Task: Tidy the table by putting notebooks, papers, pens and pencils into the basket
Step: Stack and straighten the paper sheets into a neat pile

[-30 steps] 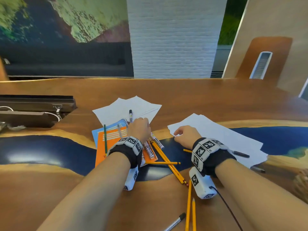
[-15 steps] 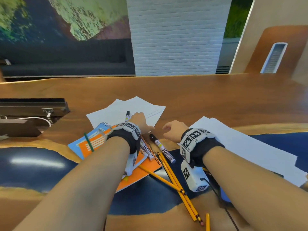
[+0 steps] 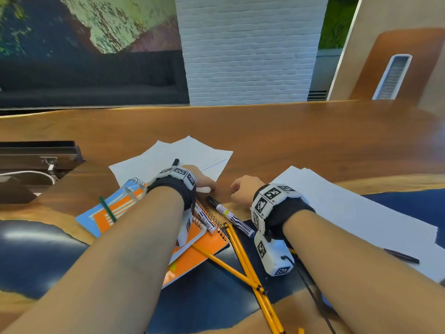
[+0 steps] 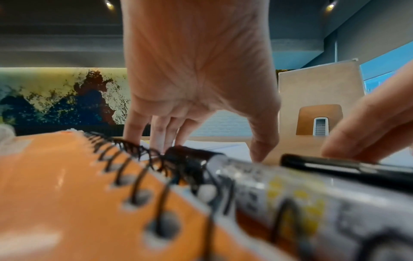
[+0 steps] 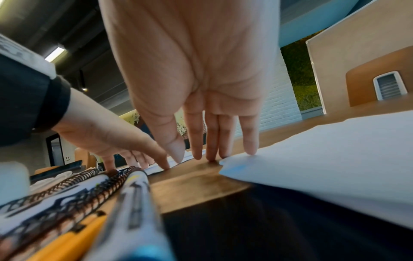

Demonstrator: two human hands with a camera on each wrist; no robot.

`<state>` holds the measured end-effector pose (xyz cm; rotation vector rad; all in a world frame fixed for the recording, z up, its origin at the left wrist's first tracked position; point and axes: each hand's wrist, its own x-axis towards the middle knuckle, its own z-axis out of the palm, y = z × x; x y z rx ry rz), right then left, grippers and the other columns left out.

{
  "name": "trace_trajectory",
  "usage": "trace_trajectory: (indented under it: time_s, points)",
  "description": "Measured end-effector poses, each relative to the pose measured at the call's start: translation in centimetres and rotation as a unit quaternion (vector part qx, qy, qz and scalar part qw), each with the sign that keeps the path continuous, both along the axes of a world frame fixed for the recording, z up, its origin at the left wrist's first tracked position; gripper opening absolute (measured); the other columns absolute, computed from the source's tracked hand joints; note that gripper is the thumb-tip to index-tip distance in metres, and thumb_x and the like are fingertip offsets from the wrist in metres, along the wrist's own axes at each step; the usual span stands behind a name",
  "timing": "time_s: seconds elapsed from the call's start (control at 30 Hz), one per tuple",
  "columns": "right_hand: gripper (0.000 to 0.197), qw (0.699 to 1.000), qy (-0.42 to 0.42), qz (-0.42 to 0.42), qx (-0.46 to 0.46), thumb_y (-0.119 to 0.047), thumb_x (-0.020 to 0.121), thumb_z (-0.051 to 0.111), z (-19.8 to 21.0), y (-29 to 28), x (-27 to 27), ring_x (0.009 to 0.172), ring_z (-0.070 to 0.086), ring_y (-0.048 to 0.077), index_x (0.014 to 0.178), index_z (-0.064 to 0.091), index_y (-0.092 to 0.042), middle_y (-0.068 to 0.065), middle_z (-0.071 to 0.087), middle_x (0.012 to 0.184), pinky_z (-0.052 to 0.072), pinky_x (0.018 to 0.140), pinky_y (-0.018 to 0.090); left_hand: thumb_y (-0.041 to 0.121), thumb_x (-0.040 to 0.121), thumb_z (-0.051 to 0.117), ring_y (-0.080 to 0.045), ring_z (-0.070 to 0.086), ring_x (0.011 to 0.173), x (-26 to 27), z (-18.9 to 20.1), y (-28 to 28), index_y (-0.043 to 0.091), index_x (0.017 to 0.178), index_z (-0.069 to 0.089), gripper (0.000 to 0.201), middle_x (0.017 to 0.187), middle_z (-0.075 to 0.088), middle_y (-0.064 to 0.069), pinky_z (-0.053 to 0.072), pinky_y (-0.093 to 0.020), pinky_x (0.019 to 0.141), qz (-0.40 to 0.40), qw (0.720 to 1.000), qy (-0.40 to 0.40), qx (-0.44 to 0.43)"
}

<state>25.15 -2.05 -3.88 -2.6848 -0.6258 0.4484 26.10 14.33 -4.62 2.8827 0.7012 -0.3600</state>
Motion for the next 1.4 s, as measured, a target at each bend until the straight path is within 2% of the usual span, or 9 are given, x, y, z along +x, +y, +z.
trace_trajectory:
  time_s: [0.27,0.43,0.57,0.67,0.77,1.0,1.17,1.3,1.4]
  points:
    - [0.029,0.998,-0.026,0.005,-0.05,-0.018,0.091,0.049,-1.1,0.1,0.9,0.106,0.06,0.024,0.115,0.064,-0.01,0.008,0.064,0.117,0.048,0.085,0.027,0.041,0.076,0.068,-0.019,0.057,0.075,0.7,0.1,0.4,0.015,0.071,0.054,0.03,0.076,0.059,-0.002,0.046,-0.026,0.074,0.013,1.0,-0.007,0.004]
    - [0.032,0.999,-0.031,0.005,-0.037,-0.015,0.091,0.05,-1.4,-0.1,0.6,0.112,0.058,0.025,0.122,0.062,-0.011,0.008,0.061,0.124,0.049,0.092,0.029,0.017,0.086,0.061,-0.031,0.063,0.098,0.6,0.6,0.7,0.008,0.084,0.054,0.013,0.083,0.055,-0.007,0.046,-0.028,0.075,0.0,0.998,-0.035,0.056]
    - [0.038,0.999,-0.029,0.009,-0.027,-0.013,0.092,0.049,-1.4,-0.5,0.5,0.117,0.055,0.023,0.129,0.055,-0.013,0.007,0.057,0.131,0.046,0.095,0.029,0.008,0.091,0.055,-0.03,0.062,0.095,0.6,0.7,0.5,0.012,0.061,0.038,0.035,0.082,0.056,-0.012,0.039,-0.026,0.07,-0.003,0.997,-0.056,0.058]
    - [0.039,0.999,-0.034,0.013,-0.027,-0.013,0.092,0.049,-1.5,-0.5,0.5,0.118,0.054,0.023,0.13,0.055,-0.014,0.006,0.056,0.132,0.046,0.095,0.028,0.014,0.089,0.056,-0.025,0.055,0.078,1.1,0.2,0.8,0.009,0.071,0.05,0.02,0.068,0.05,-0.004,0.045,-0.029,0.071,0.01,0.998,-0.053,0.037]
    - [0.038,0.999,-0.038,0.01,-0.027,-0.013,0.091,0.05,-1.5,-0.4,0.5,0.117,0.055,0.023,0.129,0.056,-0.014,0.006,0.057,0.131,0.046,0.096,0.029,0.013,0.087,0.055,-0.031,0.062,0.093,1.3,-0.1,0.9,0.009,0.077,0.052,0.011,0.076,0.054,-0.007,0.05,-0.036,0.085,-0.008,0.998,-0.045,0.038]
    - [0.036,0.998,-0.039,0.014,-0.038,-0.016,0.092,0.05,-1.4,-0.2,0.5,0.114,0.056,0.024,0.127,0.057,-0.011,0.008,0.059,0.127,0.047,0.092,0.029,0.009,0.095,0.05,-0.031,0.058,0.114,1.0,-0.3,1.2,-0.002,0.12,0.059,0.029,0.124,0.059,-0.018,0.046,-0.03,0.082,-0.023,0.993,-0.054,0.098]
    - [0.032,0.999,-0.045,0.003,-0.027,-0.015,0.091,0.052,-1.6,-0.2,0.5,0.108,0.059,0.024,0.12,0.062,-0.011,0.008,0.063,0.121,0.049,0.088,0.029,0.001,0.096,0.043,-0.03,0.059,0.109,1.1,0.4,1.0,-0.003,0.113,0.059,0.024,0.116,0.062,-0.016,0.045,-0.031,0.09,-0.055,0.987,-0.068,0.131]
    - [0.026,0.998,-0.055,-0.013,-0.02,-0.023,0.093,0.05,-1.9,0.3,0.3,0.086,0.059,0.021,0.107,0.066,-0.008,0.009,0.067,0.106,0.046,0.072,0.025,0.007,0.095,0.043,-0.025,0.052,0.08,0.7,0.8,0.4,0.009,0.087,0.049,0.01,0.068,0.048,-0.003,0.043,-0.028,0.079,-0.061,0.98,-0.113,0.149]
    - [0.051,0.997,-0.042,-0.048,0.04,-0.046,0.098,0.034,-2.0,0.8,0.0,0.085,0.058,0.023,0.098,0.063,-0.004,0.012,0.064,0.098,0.044,0.074,0.029,0.006,0.095,0.045,-0.025,0.06,0.09,0.4,0.9,-0.1,0.01,0.099,0.058,0.014,0.092,0.064,-0.009,0.045,-0.027,0.083,-0.116,0.968,-0.093,0.2]
